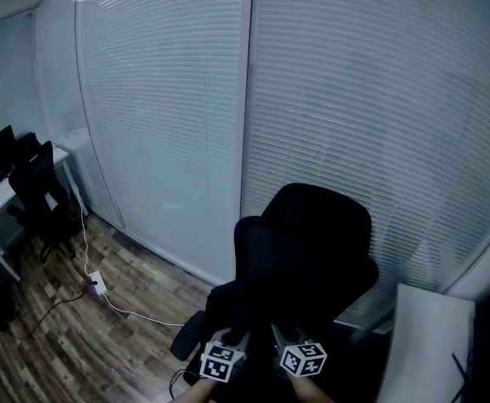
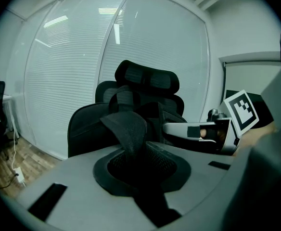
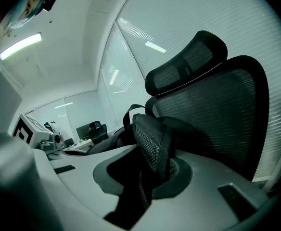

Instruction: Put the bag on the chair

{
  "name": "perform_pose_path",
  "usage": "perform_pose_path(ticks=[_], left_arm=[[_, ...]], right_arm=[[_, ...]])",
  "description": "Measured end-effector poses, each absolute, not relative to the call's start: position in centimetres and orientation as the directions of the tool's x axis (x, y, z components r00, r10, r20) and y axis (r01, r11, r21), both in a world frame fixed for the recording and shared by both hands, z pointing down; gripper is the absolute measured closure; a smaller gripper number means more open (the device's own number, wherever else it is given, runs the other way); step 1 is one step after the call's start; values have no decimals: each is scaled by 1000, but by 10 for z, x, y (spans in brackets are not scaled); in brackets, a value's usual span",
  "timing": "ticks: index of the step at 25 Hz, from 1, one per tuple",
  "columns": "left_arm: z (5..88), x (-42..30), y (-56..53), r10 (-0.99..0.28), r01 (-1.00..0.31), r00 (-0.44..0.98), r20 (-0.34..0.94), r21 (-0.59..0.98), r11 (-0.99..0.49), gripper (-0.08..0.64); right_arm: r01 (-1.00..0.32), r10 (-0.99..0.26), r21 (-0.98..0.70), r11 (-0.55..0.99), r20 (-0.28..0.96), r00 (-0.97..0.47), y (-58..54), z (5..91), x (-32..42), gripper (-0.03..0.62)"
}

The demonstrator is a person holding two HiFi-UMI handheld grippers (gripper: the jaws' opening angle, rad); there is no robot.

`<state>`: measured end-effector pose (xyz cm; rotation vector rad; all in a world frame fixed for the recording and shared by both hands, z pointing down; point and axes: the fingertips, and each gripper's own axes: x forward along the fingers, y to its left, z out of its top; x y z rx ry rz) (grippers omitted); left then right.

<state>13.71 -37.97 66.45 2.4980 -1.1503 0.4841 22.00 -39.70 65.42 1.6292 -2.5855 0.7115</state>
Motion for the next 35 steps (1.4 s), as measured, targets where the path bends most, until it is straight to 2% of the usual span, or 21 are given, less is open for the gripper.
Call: perform_pose_path(ticks=[5, 11, 15, 22, 35], left_arm=[[676, 136, -377, -648, -784, 601, 467, 189, -591, 489], [683, 135, -377, -637, -791, 591, 495, 203, -577, 476], [689, 132, -375, -617, -788, 598, 512, 235, -569, 431], [691, 136, -370, -605, -783, 607, 516, 256, -567, 394], [695, 132, -364, -602, -791, 599, 529, 274, -547, 307]], right_arm=[[-857, -847, -381, 348, 264, -462, -394, 664, 220, 530], [-861, -839, -397, 318, 305, -450, -392, 678, 222, 481], [-868, -845, -401, 292, 318, -431, -394, 681, 225, 432], [-881, -852, -402, 251, 340, -398, -390, 688, 236, 398], [-892, -866, -413, 183, 362, -345, -376, 694, 250, 393]])
